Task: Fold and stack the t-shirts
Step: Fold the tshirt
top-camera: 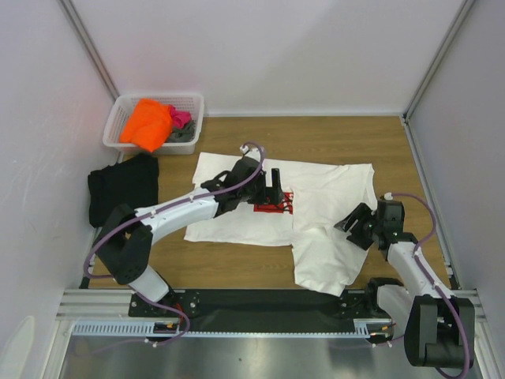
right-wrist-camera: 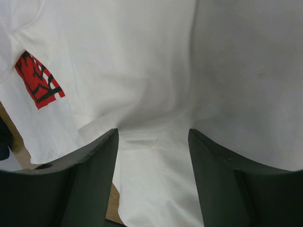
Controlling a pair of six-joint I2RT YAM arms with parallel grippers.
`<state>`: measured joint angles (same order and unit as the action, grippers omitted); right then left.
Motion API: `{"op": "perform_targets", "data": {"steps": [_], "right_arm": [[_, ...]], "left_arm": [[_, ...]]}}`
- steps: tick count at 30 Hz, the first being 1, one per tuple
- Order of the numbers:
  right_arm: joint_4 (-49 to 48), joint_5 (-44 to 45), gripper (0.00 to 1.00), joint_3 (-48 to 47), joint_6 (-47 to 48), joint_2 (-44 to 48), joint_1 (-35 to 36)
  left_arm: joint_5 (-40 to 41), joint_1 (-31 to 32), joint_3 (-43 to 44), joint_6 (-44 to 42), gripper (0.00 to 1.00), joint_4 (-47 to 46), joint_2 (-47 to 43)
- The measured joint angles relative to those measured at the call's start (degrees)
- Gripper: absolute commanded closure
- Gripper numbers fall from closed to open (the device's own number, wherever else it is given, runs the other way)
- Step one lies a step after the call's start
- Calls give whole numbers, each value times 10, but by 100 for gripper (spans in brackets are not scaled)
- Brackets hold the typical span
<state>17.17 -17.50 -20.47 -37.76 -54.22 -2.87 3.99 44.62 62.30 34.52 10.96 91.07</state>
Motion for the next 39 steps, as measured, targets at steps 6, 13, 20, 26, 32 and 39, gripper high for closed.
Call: {"op": "perform_targets", "data": {"steps": [6,13,20,26,32,39], "right_arm": [[-45,0,46,3,2,0,0],[-56,3,46,3,3,-16,0],[-41,10,44,3,3,4,3],[-48,16,41,8,5,-23,9],[-56,18,62,9,10,-35,13],[-60,22,78,9,19,-35,18]], "left_arm": [[-2,8,-7,0,2,-9,-6],[-2,14,-7,0,2,-10,-7],[-2,15,-9,0,2,-10,-8],[-2,17,-14,0,2,-11,-8],[-1,18,-21,0,2,-11,-14],[-1,19,-26,1,2,-14,-20]]}}
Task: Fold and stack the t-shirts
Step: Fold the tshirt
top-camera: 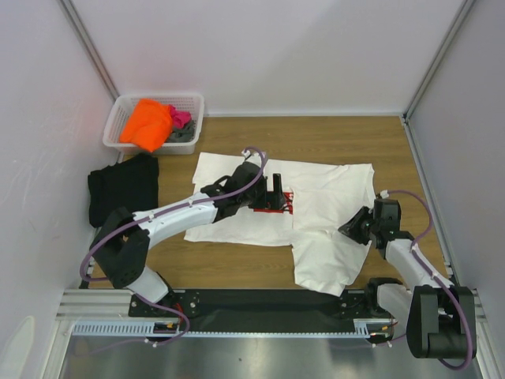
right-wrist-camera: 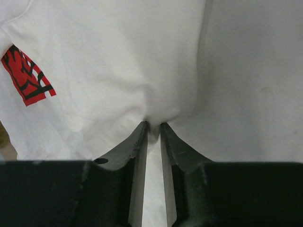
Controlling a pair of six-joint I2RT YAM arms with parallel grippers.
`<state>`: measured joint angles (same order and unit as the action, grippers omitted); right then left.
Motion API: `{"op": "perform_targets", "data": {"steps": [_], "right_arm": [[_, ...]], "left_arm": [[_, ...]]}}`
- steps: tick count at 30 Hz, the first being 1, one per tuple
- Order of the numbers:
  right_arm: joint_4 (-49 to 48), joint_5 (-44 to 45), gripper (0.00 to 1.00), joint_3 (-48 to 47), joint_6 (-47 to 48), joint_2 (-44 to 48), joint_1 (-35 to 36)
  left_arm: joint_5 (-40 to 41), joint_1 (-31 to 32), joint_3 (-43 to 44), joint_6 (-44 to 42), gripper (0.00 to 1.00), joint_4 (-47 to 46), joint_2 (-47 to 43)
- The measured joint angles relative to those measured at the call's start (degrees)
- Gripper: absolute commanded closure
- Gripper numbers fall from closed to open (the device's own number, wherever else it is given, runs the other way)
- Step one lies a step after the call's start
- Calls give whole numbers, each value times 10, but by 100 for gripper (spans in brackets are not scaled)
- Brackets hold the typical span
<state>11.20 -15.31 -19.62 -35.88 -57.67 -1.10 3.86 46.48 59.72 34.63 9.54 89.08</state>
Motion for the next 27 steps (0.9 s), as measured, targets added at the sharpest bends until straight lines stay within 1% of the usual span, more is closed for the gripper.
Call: {"op": "perform_targets", "data": {"steps": [5,9,11,12,14,16,18,19,20,21,22,27], "right_arm": [[28,5,83,-23,9,-6,0],[82,9,85,-90,22,-14,2],[106,9,84,-123,30,-15,2],[123,10,81,-142,35,-17,2],[149,10,64,-171,42,-22,2],[178,9,51,-191,51,-33,2],[207,8,48,-202,61,-48,3],[219,7,40,-203,65,-52,3],[232,3,37,-203,71,-54,3],[244,0,34,-203,75,-55,6],[253,-3,34,-203,81,-54,10],[269,10,35,-198,83,-47,70]], "left_arm": [[0,0,0,0,2,0,0],[0,0,0,0,2,0,0],[0,0,-1,0,2,0,0],[0,0,-1,0,2,0,0],[0,1,-1,1,2,0,0],[0,1,-1,1,2,-1,0],[0,1,-2,1,2,-1,0],[-1,2,-3,1,2,0,0],[0,2,-4,1,2,0,0],[-1,2,-4,1,2,0,0],[-1,2,-5,1,2,0,0],[-1,3,-9,0,2,0,0]]}}
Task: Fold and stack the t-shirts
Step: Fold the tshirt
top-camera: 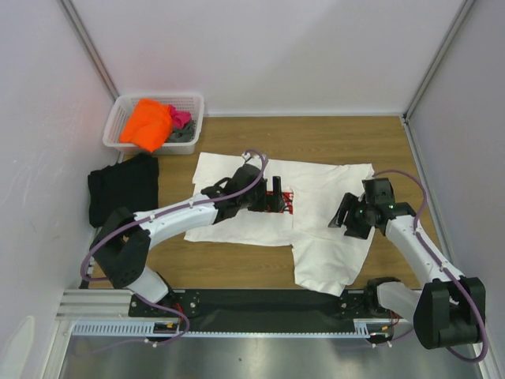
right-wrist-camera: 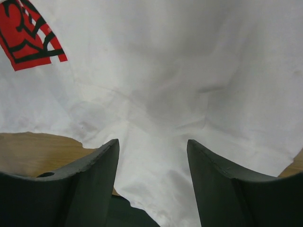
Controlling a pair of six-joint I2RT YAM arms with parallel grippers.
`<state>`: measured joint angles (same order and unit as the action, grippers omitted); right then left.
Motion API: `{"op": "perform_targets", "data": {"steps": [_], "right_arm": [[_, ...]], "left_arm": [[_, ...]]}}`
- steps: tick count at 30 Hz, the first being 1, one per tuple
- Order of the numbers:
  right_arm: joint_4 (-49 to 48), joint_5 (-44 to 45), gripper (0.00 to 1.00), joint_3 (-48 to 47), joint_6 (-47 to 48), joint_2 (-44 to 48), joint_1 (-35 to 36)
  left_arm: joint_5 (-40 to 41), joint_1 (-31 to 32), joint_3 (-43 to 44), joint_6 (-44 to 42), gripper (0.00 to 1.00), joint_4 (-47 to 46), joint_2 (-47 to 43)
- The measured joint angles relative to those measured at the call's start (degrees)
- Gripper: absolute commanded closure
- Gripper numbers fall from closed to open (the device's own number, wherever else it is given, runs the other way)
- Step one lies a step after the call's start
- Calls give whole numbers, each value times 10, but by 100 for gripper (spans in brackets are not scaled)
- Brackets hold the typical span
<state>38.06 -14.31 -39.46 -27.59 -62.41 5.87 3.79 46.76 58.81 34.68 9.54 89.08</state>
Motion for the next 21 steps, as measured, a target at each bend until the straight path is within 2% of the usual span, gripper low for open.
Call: {"op": "perform_targets", "data": {"steps": [9,19,21], "right_arm": [[-19,27,39,71,-45,-5,11],[-65,60,51,71,-50,-38,16],[-71,62,57,71,-50,-47,17]], "left_arm": [[1,0,-8,0,2,0,-4],[1,0,-13,0,2,2,-10],[3,0,-14,0,2,2,-10]]}}
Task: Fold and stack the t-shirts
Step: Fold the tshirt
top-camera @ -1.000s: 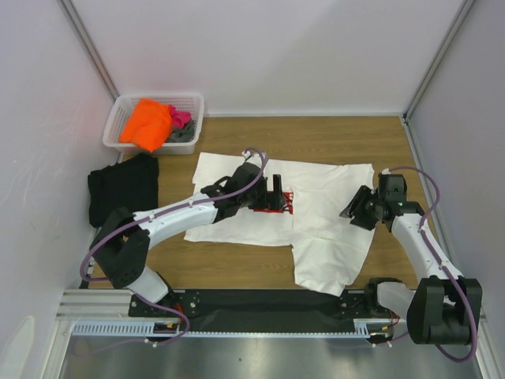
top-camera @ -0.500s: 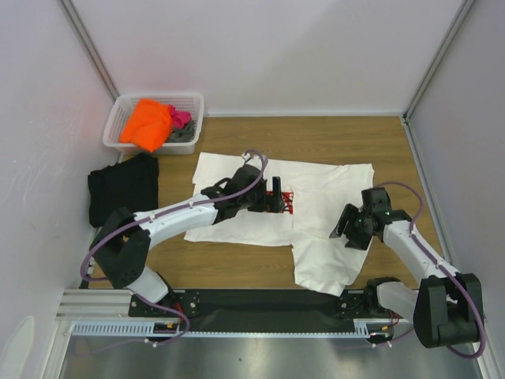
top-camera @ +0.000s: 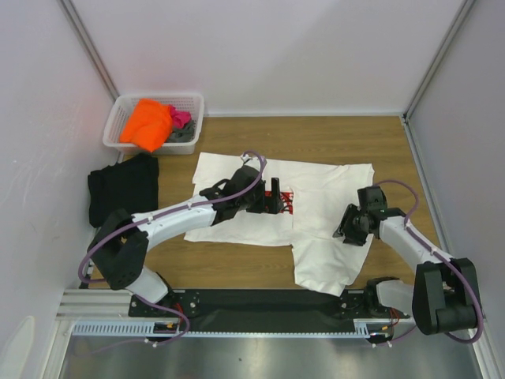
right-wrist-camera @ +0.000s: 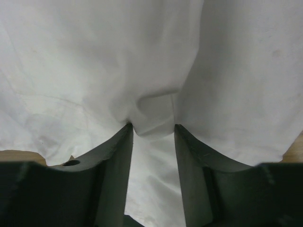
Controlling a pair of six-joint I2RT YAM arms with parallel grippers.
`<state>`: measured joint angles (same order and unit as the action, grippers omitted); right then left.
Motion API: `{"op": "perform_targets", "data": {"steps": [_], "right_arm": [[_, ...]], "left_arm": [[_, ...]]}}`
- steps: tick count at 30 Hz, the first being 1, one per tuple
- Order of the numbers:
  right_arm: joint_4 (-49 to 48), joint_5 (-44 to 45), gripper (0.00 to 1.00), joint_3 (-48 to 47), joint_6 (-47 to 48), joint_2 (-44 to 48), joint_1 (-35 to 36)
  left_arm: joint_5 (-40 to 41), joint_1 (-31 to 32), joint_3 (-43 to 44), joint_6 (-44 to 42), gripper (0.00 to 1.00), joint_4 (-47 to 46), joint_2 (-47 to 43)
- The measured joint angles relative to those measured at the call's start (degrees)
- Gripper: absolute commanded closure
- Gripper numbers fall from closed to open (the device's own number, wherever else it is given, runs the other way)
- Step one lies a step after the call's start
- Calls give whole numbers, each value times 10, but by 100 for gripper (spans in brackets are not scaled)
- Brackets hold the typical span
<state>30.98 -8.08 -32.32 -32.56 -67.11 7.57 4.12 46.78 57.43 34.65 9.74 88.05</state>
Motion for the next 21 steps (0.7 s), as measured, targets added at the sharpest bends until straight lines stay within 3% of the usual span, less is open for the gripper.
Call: {"op": "perform_targets", "data": {"steps": [8,15,17,20,21], "right_arm": [[-7,5,74,0,0,-9,5],[51,24,75,-41,1,12,14],[71,32,71,-59,2,15,16],[96,38,57,-76,2,19,19],[104,38,45,-80,1,20,20]], "left_arm": [[2,0,0,0,2,0,0],[2,0,0,0,2,0,0],[2,0,0,0,2,0,0],[2,0,0,0,2,0,0],[2,0,0,0,2,0,0]]}}
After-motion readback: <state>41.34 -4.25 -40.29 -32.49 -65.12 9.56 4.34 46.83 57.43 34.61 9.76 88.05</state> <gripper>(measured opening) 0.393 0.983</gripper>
